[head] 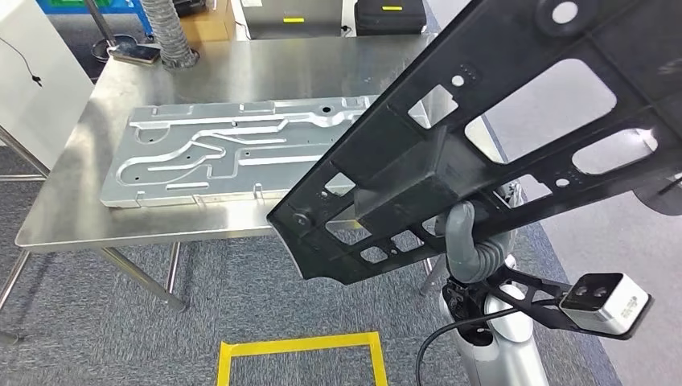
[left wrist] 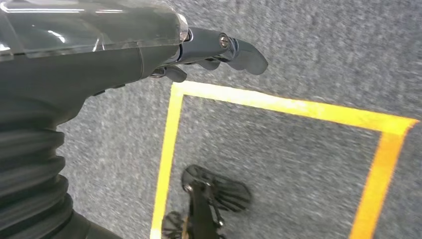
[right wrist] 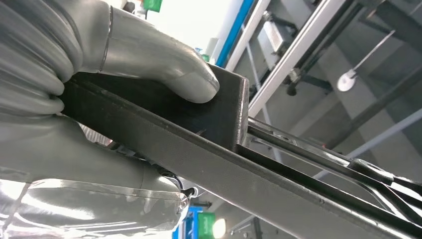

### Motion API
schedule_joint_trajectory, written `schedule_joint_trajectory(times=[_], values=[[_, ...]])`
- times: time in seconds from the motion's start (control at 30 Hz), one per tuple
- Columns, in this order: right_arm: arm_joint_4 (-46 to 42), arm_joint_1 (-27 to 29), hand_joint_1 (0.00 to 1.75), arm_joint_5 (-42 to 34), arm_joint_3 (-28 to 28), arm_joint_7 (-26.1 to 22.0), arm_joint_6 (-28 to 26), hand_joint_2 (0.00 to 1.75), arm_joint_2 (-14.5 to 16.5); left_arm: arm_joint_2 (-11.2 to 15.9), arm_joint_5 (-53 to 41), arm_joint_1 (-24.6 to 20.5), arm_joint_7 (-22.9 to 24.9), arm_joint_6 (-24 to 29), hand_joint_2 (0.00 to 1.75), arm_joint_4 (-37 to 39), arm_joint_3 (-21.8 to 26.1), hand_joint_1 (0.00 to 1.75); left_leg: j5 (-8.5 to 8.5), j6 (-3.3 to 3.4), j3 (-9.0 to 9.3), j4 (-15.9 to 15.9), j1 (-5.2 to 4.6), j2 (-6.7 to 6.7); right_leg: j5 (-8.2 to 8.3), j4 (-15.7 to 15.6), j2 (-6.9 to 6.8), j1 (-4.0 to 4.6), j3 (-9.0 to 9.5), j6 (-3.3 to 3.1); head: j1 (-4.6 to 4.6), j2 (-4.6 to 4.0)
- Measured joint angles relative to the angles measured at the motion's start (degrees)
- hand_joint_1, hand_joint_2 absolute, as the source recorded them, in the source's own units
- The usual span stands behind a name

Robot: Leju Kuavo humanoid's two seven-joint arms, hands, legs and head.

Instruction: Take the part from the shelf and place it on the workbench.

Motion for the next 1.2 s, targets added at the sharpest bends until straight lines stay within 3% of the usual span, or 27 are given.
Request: schedule_joint_trajectory(times=[0.07,0.1,0.13,0.2,0.27,0.33,0.4,0.47,0.5,0.53,0.6,0.63,0.67,0.73,0.8,0.9,0.93,0.97,1.0,1.07,1.1,1.13,1.2], values=[[0.73,-0.35,1.75,1.62,-0.86,0.87,-1.30,1.75,-0.25,-0.14,0.11,0.04,-0.14,-0.01,1.75,0.02,0.01,0.00,-1.60,-0.16,1.80,0.07,-0.25,-0.23,7.31,-7.08,0.09,0.38,0.67,-0.96,0.00,0.00],[1.19,-0.59,1.75,2.71,-1.40,1.40,-2.16,1.75,-0.42,-0.25,0.20,0.03,-0.26,-0.02,1.75,0.03,0.01,0.00,-2.43,-0.35,2.46,0.13,-0.38,-0.33,10.37,-9.68,0.22,0.61,1.02,-1.42,0.00,0.00],[1.69,-0.87,1.75,4.08,-2.03,2.05,-3.27,1.75,-0.59,-0.34,0.29,0.02,-0.39,-0.02,1.75,0.04,0.02,0.00,-3.06,-0.58,3.03,0.16,-0.43,-0.40,12.25,-11.08,0.36,0.82,1.27,-1.74,0.01,0.00],[2.76,-1.92,1.75,7.90,-3.47,3.29,-6.35,1.75,-0.87,-0.38,0.49,-0.09,-0.66,-0.02,1.75,0.04,0.05,0.00,-3.55,-1.15,3.92,0.63,-0.50,-0.42,12.25,-11.60,0.57,0.87,2.09,-2.23,0.00,0.01],[4.08,-3.67,1.75,13.74,-4.91,4.68,-11.09,1.75,-1.18,-0.34,0.59,-0.24,-0.88,-0.03,1.75,0.03,0.07,0.00,-3.63,-1.71,3.27,3.68,-0.54,-0.04,11.63,-12.09,0.54,0.53,3.58,-2.80,-0.02,0.01],[5.84,-5.42,1.75,21.20,-6.11,6.15,-16.75,1.75,-1.71,-0.37,0.61,-0.40,-1.04,-0.08,1.75,0.02,0.07,0.00,-4.83,-2.28,0.02,9.61,-0.36,0.37,10.81,-12.36,0.45,0.27,4.94,-3.18,-0.05,0.01],[7.98,-6.64,1.75,29.62,-7.05,7.64,-22.61,1.75,-2.49,-0.35,0.62,-0.32,-1.14,-0.14,1.75,0.02,0.08,0.00,-7.52,-2.96,-4.79,15.32,0.09,0.51,9.82,-12.39,0.42,0.15,5.93,-3.16,-0.08,0.01],[10.51,-7.94,1.75,38.81,-7.55,9.50,-27.79,1.75,-3.33,-0.27,0.62,-0.05,-1.27,-0.18,1.75,0.02,0.09,0.00,-9.16,-3.42,-8.24,16.41,0.55,0.66,8.57,-12.35,0.47,-0.14,7.28,-2.86,-0.08,0.00],[12.13,-9.19,1.75,44.15,-7.56,10.91,-30.02,1.75,-3.62,-0.22,0.63,0.03,-1.35,-0.19,1.75,0.02,0.11,0.00,-8.06,-3.54,-8.74,14.39,0.72,0.73,7.93,-12.31,0.53,-0.34,8.08,-2.64,-0.08,0.00],[14.10,-10.94,1.75,50.60,-7.39,12.85,-32.09,1.75,-3.88,-0.18,0.65,0.07,-1.45,-0.19,1.75,0.02,0.12,0.00,-4.98,-3.62,-8.75,11.02,0.88,0.85,7.25,-12.28,0.58,-0.51,8.84,-2.35,-0.08,0.00],[18.58,-15.24,1.75,64.71,-6.29,17.30,-34.21,1.75,-4.18,-0.06,0.70,0.06,-1.62,-0.21,1.75,0.02,0.17,0.00,2.76,-3.53,-8.63,4.16,0.98,1.24,6.10,-12.00,0.78,-0.59,9.86,-1.66,-0.07,0.00],[20.88,-17.40,1.75,71.18,-5.22,19.39,-34.02,1.75,-4.27,0.01,0.73,0.05,-1.70,-0.22,1.75,0.02,0.21,0.00,5.34,-3.28,-8.72,2.30,0.88,1.35,5.64,-11.96,0.92,-0.52,10.02,-1.24,-0.07,0.00],[23.39,-19.54,1.75,76.69,-3.69,20.97,-33.27,1.75,-4.31,0.07,0.75,0.00,-1.76,-0.25,1.75,0.02,0.27,0.00,6.32,-2.94,-8.91,1.60,0.72,1.40,5.34,-12.00,1.04,-0.50,10.10,-0.86,-0.05,-0.01],[28.32,-23.50,1.75,83.52,-0.14,22.88,-31.66,1.75,-4.26,0.14,0.76,-0.32,-1.85,-0.31,1.75,0.02,0.34,0.00,6.18,-2.21,-8.82,1.55,0.71,1.21,4.80,-12.36,1.05,-0.61,10.18,-0.12,-0.05,-0.01],[33.37,-27.12,1.75,86.71,3.32,23.38,-30.39,1.75,-3.97,0.14,0.67,-0.73,-1.89,-0.37,1.75,0.02,0.36,0.00,5.96,-1.48,-8.33,1.12,0.96,1.03,3.33,-10.09,0.67,-0.72,9.18,0.29,-0.05,0.00],[42.35,-31.78,1.75,90.01,8.71,23.17,-28.32,1.75,-2.64,0.16,0.32,-1.02,-1.91,-0.38,1.75,0.02,0.36,0.00,5.23,-0.81,-7.51,0.95,0.87,0.78,-0.48,1.06,0.35,-0.72,2.70,0.45,-0.04,0.00],[45.53,-32.74,1.75,90.91,10.48,22.87,-27.95,1.75,-2.02,0.17,0.19,-1.06,-1.91,-0.38,1.75,0.02,0.36,0.00,4.97,-0.75,-7.23,0.96,0.80,0.65,-0.62,3.80,0.33,-0.71,0.62,0.43,-0.04,0.00],[48.72,-33.49,1.75,91.63,12.15,22.55,-27.77,1.75,-1.36,0.17,0.06,-1.07,-1.91,-0.38,1.75,0.02,0.36,0.00,4.70,-0.74,-6.89,0.97,0.75,0.46,0.44,4.42,0.32,-0.66,-0.55,0.31,-0.04,0.00],[51.91,-34.20,1.75,92.15,13.76,22.24,-27.71,1.75,-0.63,0.16,-0.02,-1.07,-1.92,-0.39,1.75,0.02,0.36,0.00,4.40,-0.78,-6.45,0.99,0.66,0.25,2.71,2.63,0.31,-0.57,-0.60,0.04,-0.04,0.00],[57.80,-35.68,1.75,92.39,16.44,21.63,-27.70,1.75,0.86,0.08,-0.09,-1.08,-1.97,-0.39,1.75,0.03,0.34,0.00,3.79,-0.96,-5.56,1.00,0.42,-0.09,8.26,-4.90,0.31,-0.13,1.52,-1.02,-0.05,0.00],[60.44,-36.49,1.75,92.15,17.39,21.30,-27.79,1.75,1.59,0.03,-0.09,-1.11,-2.01,-0.39,1.75,0.04,0.34,0.00,3.55,-1.13,-5.29,1.03,0.31,-0.19,10.11,-8.26,0.27,0.12,2.64,-1.54,-0.04,0.00],[62.90,-37.21,1.75,91.75,18.14,20.93,-27.87,1.75,2.35,-0.02,-0.09,-1.14,-2.07,-0.39,1.75,0.05,0.33,0.00,3.39,-1.35,-5.20,1.04,0.28,-0.25,10.87,-10.35,0.25,0.35,3.36,-1.90,-0.03,-0.01],[67.08,-38.23,1.75,90.77,19.03,20.20,-27.97,1.75,3.58,-0.03,-0.08,-1.15,-2.19,-0.39,1.75,0.07,0.34,0.00,3.30,-1.92,-5.16,0.87,0.38,-0.30,10.71,-11.70,0.22,0.60,3.82,-2.16,-0.02,0.01]])
